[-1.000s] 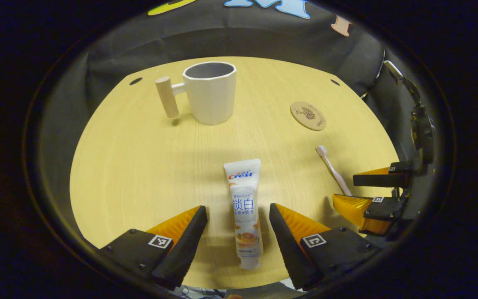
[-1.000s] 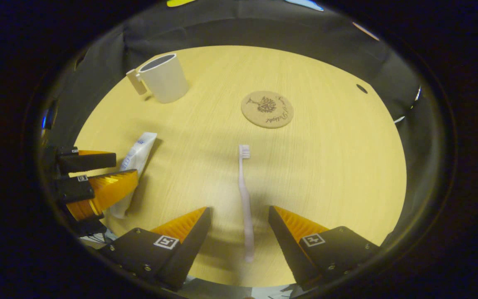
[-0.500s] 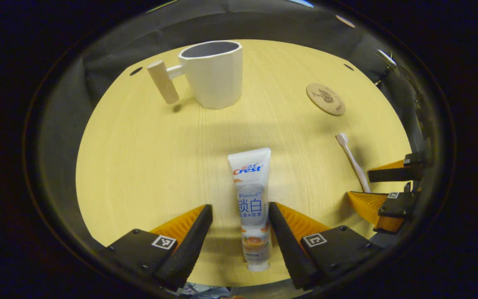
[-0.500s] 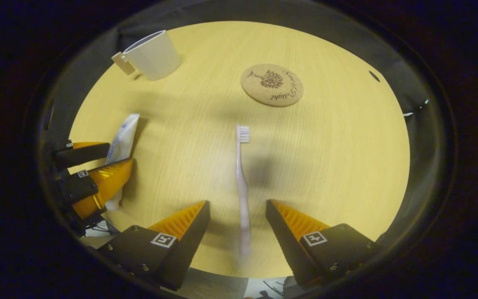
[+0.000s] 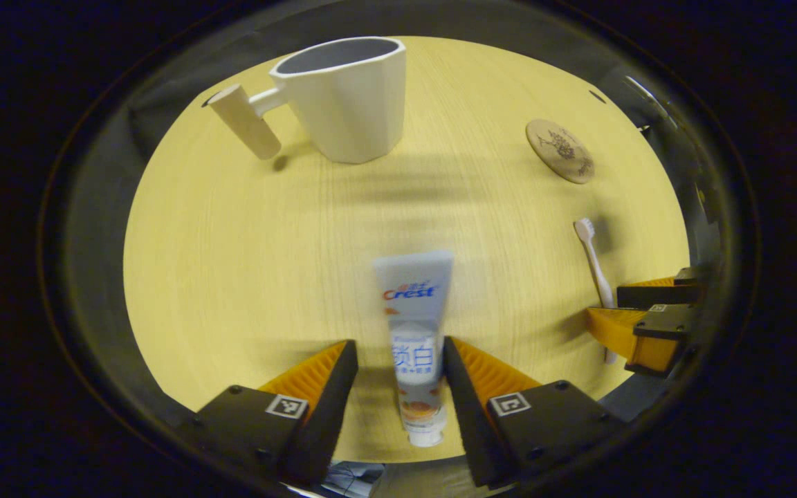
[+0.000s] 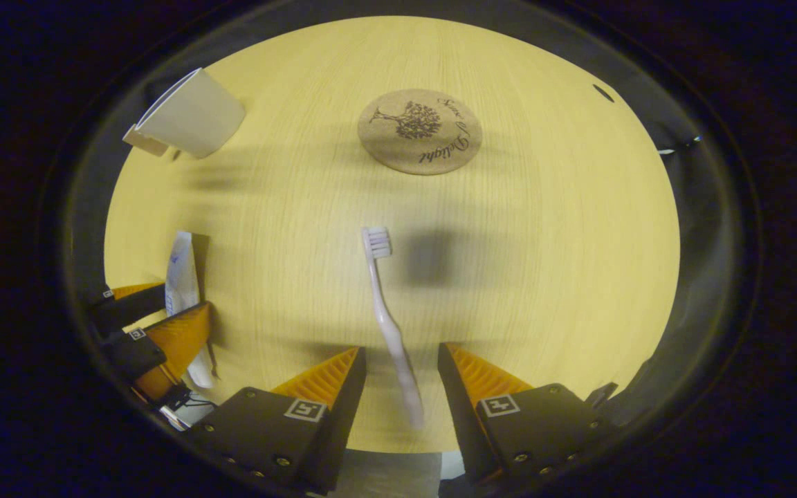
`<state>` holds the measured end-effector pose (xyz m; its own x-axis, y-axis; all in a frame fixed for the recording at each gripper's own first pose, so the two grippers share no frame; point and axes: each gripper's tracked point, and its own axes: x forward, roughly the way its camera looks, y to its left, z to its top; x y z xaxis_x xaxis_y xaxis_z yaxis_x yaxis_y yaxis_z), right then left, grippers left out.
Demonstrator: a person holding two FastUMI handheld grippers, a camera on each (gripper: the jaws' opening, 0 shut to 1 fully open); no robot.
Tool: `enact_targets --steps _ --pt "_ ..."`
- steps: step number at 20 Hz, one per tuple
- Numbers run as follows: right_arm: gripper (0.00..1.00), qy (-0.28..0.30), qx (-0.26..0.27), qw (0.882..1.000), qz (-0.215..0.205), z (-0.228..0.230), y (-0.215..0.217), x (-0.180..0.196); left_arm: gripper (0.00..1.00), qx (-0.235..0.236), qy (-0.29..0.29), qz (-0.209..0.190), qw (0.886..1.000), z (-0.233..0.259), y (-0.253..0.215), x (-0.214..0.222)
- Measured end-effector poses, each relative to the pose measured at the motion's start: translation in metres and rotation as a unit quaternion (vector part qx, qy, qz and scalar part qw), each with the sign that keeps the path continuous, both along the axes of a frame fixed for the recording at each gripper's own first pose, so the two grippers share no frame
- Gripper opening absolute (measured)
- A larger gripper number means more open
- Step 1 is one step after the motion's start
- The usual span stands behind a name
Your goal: Put the toothbrush and toothpaste on the desktop into the cup, then pick up the cup and place it on the coaster on the desktop.
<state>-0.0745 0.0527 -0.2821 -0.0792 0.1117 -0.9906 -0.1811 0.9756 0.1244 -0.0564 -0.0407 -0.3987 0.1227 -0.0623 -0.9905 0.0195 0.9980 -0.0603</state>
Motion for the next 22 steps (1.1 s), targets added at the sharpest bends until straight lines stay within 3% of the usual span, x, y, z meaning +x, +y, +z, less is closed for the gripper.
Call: enact_targets --steps 1,3,4,5,8,9,16,22 --pt "0.66 -0.008 -0.002 1.000 -0.011 0.001 -0.002 0.006 0.55 0.002 0.005 0.000 1.000 -0.001 -0.002 -0.001" --pt "0.20 -0.009 -0.001 0.999 -0.035 -0.003 -0.005 0.005 0.49 -0.002 0.010 0.000 1.000 0.001 -0.004 0.000" --pt "0.10 -0.004 0.004 0.999 -0.032 0.000 -0.006 0.003 0.42 0.002 0.012 0.002 1.000 0.000 -0.004 -0.002" --pt "0.10 0.002 0.006 1.000 -0.025 0.000 -0.008 0.001 0.34 0.000 0.011 0.002 1.000 0.001 -0.005 -0.001" --pt "0.02 -0.013 0.004 1.000 -0.026 -0.001 -0.006 0.004 0.27 -0.001 0.010 0.001 1.000 0.002 -0.005 -0.001" --pt "0.02 -0.016 0.004 0.999 -0.029 -0.001 -0.006 0.004 0.20 -0.001 0.012 0.000 1.000 0.002 -0.005 -0.001" --pt "0.03 -0.017 0.006 0.999 -0.028 -0.001 -0.007 0.004 0.20 -0.011 0.011 0.008 1.000 0.017 0.001 -0.005" --pt "0.03 -0.019 0.008 0.999 -0.025 -0.001 -0.007 0.005 0.20 -0.033 -0.068 0.015 0.997 0.107 0.004 0.048"
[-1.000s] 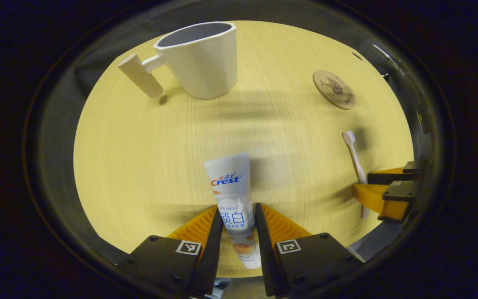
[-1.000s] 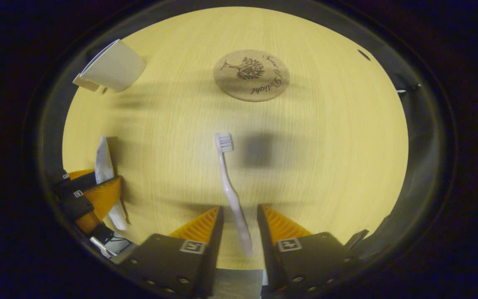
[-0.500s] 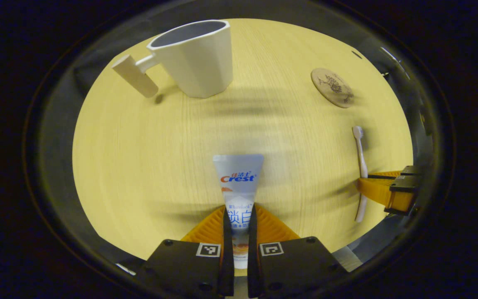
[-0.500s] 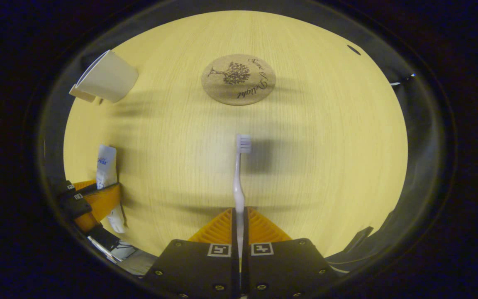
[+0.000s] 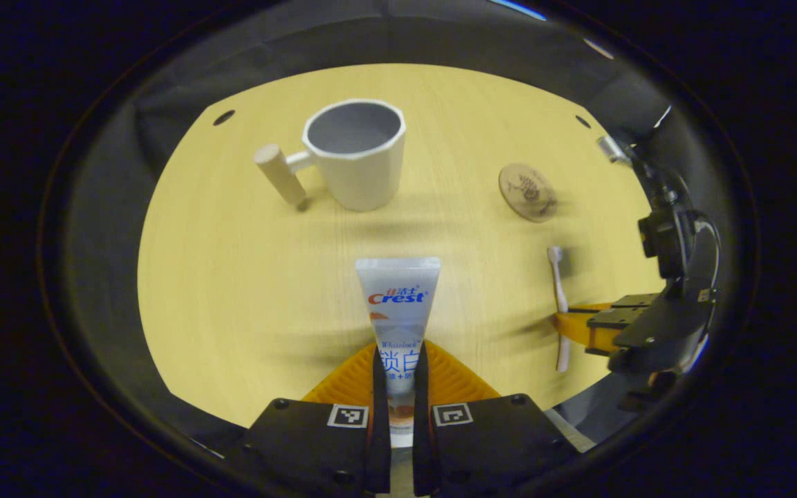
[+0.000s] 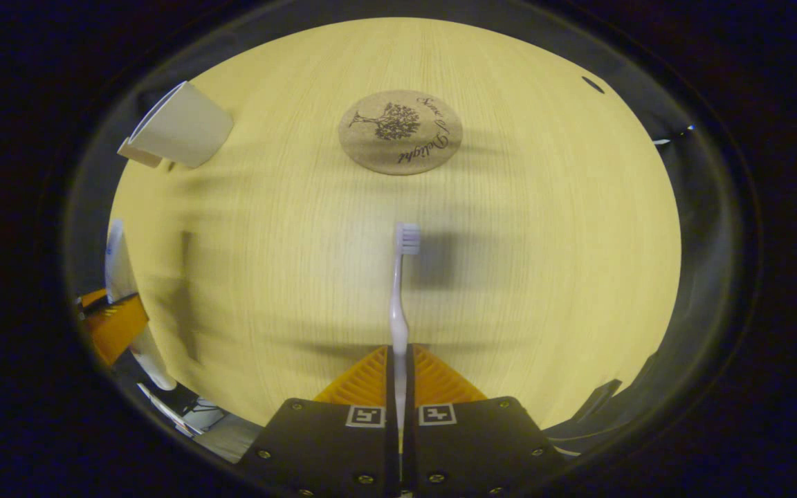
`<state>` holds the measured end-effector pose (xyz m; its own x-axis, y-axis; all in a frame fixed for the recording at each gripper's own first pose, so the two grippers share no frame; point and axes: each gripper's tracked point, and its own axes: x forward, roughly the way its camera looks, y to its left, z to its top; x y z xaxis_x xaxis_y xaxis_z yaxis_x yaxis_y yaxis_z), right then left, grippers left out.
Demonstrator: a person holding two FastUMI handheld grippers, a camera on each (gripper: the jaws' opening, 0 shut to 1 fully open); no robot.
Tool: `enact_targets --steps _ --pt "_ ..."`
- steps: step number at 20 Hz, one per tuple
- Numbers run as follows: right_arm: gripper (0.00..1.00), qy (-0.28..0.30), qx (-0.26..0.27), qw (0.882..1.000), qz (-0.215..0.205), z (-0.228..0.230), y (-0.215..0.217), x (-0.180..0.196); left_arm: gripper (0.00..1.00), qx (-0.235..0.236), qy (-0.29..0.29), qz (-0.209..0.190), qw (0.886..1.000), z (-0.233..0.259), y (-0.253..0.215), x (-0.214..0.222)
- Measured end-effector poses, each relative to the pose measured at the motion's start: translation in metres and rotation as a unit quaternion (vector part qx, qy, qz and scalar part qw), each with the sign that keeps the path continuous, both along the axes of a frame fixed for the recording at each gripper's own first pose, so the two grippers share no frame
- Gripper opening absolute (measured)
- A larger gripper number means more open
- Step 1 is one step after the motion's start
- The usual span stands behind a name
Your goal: Put the toothbrush and toothpaste on the desktop into the cup, then pick up the cup and place it on the coaster on the desktop.
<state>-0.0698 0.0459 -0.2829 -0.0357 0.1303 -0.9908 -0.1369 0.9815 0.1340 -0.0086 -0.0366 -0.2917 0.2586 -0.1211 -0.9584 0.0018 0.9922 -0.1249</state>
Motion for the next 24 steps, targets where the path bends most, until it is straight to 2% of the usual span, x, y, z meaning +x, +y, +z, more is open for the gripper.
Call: enact_targets --steps 6,10,13,14,15,19,20,21,24 --pt "0.03 -0.008 -0.003 1.000 0.001 0.000 0.000 0.000 0.19 -0.011 -0.110 0.014 0.994 0.127 0.015 0.111" --pt "0.03 -0.012 -0.003 1.000 -0.003 0.000 0.000 0.000 0.22 0.016 -0.157 0.021 0.987 0.178 0.043 0.188" --pt "0.00 -0.013 -0.002 1.000 -0.006 0.000 0.000 -0.002 0.19 0.040 -0.184 0.014 0.982 0.172 0.052 0.228" --pt "0.03 -0.014 -0.002 1.000 -0.007 0.000 0.000 -0.002 0.22 0.042 -0.190 0.013 0.981 0.167 0.052 0.234" --pt "0.04 -0.014 -0.002 1.000 -0.008 0.000 0.000 -0.002 0.19 0.038 -0.197 0.015 0.980 0.164 0.050 0.241" --pt "0.04 -0.017 -0.002 1.000 -0.011 0.000 -0.001 -0.003 0.22 0.030 -0.232 0.042 0.971 0.145 0.055 0.273" --pt "0.03 -0.018 -0.002 1.000 -0.012 0.000 -0.001 -0.003 0.19 0.033 -0.244 0.048 0.968 0.140 0.058 0.279" --pt "0.03 -0.019 -0.002 1.000 -0.013 0.000 -0.001 -0.003 0.22 0.031 -0.255 0.051 0.965 0.136 0.059 0.284" --pt "0.04 -0.023 0.000 1.000 -0.014 0.000 -0.001 -0.003 0.19 0.040 -0.286 0.054 0.956 0.122 0.060 0.293"
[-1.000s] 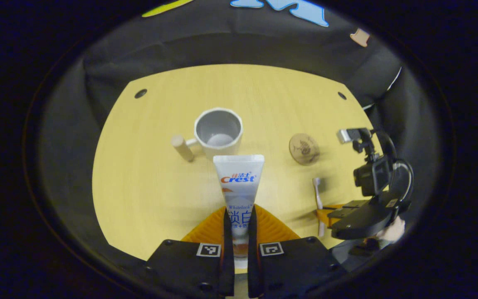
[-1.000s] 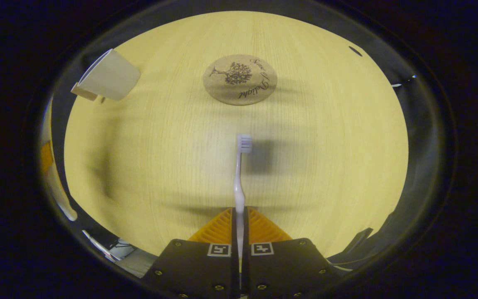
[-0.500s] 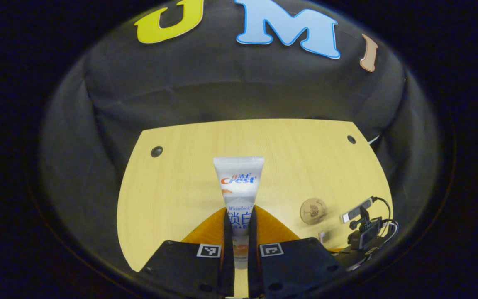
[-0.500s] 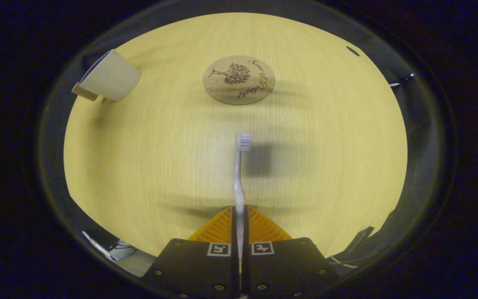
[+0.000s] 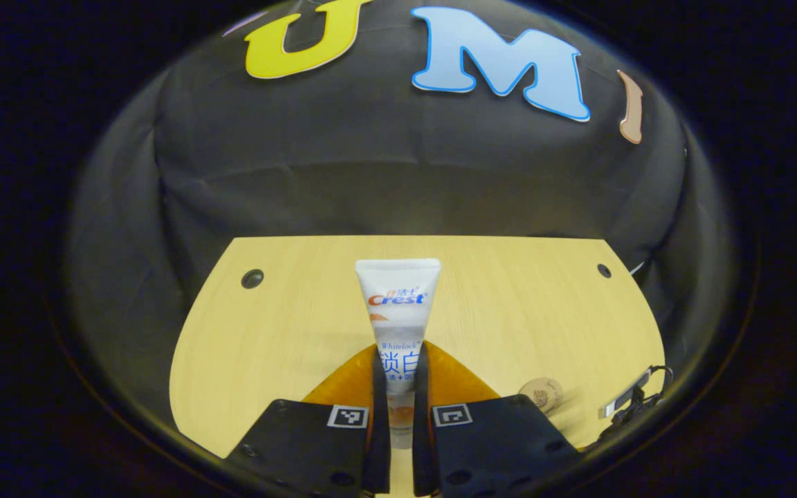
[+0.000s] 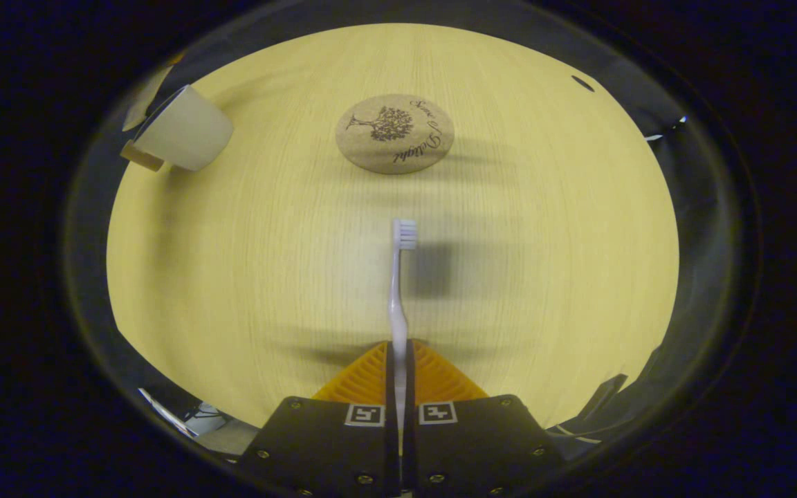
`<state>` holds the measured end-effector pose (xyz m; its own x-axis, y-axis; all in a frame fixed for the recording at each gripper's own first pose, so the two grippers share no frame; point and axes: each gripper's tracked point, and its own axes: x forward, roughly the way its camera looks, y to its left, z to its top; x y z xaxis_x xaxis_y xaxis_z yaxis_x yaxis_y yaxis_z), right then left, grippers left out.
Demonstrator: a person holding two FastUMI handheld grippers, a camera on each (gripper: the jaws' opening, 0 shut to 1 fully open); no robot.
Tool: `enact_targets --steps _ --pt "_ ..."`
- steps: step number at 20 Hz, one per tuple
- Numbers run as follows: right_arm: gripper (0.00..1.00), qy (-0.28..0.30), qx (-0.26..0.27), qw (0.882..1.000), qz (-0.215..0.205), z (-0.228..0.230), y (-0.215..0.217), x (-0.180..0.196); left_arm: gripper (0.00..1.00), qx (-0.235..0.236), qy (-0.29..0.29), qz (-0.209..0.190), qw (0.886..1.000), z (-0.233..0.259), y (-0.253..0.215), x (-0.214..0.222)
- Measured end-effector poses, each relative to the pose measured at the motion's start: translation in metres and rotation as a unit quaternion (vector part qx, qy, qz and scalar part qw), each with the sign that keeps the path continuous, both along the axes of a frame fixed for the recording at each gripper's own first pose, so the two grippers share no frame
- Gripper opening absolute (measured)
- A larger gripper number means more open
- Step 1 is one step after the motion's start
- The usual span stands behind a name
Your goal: Put the toothbrush and toothpaste on the desktop into the cup, then pick up the cup and place it on the coaster on the desktop.
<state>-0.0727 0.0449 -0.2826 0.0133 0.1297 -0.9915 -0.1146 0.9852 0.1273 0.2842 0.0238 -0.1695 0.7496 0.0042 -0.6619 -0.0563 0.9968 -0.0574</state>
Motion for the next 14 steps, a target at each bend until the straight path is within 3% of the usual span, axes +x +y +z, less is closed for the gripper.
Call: enact_targets --steps 5,14 --pt "0.04 0.002 0.006 1.000 -0.002 0.000 0.000 0.000 0.19 0.002 -0.031 0.003 1.000 -0.021 -0.003 0.001" --pt "0.04 0.005 0.010 1.000 0.000 -0.001 -0.001 0.001 0.31 0.012 -0.043 -0.003 0.999 -0.054 -0.008 -0.020"
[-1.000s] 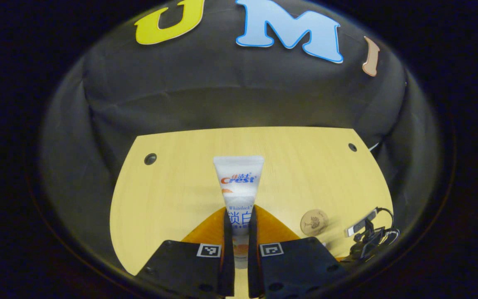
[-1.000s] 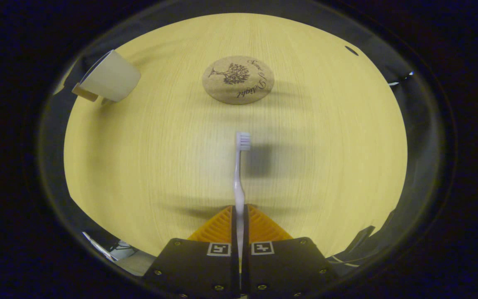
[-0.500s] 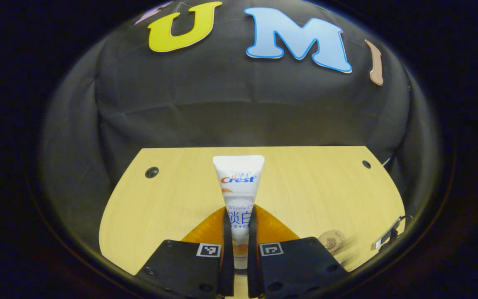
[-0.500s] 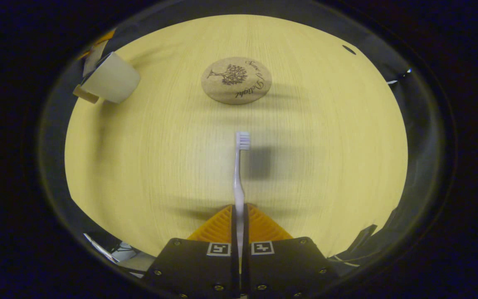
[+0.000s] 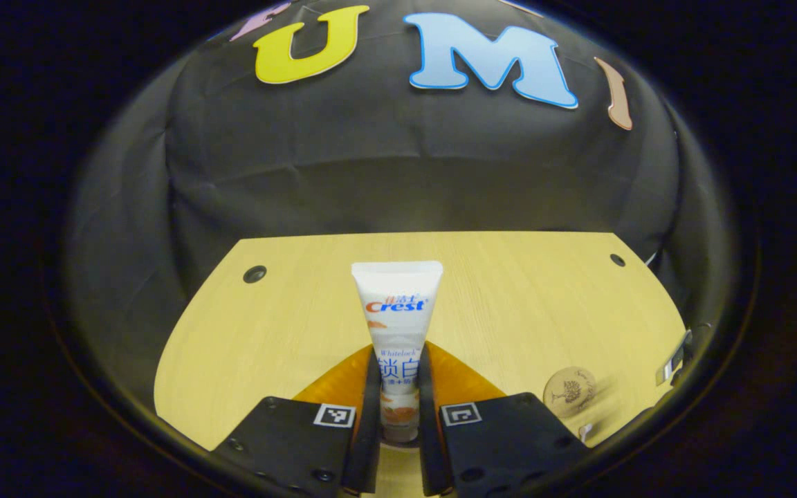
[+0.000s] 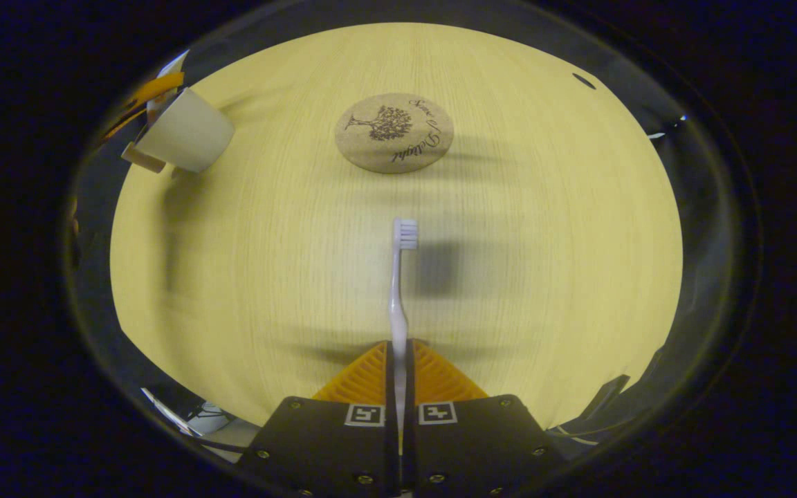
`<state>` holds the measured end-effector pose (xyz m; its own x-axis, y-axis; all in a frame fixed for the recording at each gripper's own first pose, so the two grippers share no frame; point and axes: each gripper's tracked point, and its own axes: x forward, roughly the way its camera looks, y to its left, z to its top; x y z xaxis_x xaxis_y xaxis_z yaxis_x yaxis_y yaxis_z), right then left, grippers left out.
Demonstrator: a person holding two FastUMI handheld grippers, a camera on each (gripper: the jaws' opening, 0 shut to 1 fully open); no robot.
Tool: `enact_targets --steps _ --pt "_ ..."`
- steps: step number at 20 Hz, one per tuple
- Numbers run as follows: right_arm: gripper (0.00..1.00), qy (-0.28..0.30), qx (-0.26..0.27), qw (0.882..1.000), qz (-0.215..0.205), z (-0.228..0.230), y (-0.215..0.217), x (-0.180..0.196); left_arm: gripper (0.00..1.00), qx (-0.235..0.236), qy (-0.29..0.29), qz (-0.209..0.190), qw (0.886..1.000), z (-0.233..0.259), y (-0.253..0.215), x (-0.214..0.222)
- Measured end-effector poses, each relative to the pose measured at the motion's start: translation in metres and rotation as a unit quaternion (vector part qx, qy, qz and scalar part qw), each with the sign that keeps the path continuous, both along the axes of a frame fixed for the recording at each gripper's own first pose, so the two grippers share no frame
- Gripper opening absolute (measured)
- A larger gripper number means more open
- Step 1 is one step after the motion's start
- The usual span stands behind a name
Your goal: Put the toothbrush and toothpaste on the desktop into the cup, then pick up the cup and place it on the coaster on the desktop.
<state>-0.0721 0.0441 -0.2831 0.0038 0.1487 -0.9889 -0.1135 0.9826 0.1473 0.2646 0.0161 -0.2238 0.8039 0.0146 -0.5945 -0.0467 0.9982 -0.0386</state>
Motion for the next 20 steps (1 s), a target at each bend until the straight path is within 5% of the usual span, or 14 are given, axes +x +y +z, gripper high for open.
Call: enact_targets --steps 4,5,15,20 --pt "0.04 0.000 0.000 1.000 0.000 0.000 0.000 0.000 0.54 0.001 0.005 -0.003 1.000 -0.001 0.002 -0.012" --pt "0.04 -0.002 -0.001 1.000 -0.001 0.000 0.000 0.000 0.66 0.002 0.001 -0.002 1.000 0.001 0.003 -0.013" --pt "0.02 -0.033 0.011 0.999 -0.020 0.003 0.005 0.002 0.60 -0.006 -0.046 -0.006 0.999 0.054 0.008 -0.053" --pt "0.02 -0.080 0.040 0.995 -0.040 0.036 0.026 0.042 0.66 -0.004 -0.059 0.001 0.998 0.073 0.027 -0.085"
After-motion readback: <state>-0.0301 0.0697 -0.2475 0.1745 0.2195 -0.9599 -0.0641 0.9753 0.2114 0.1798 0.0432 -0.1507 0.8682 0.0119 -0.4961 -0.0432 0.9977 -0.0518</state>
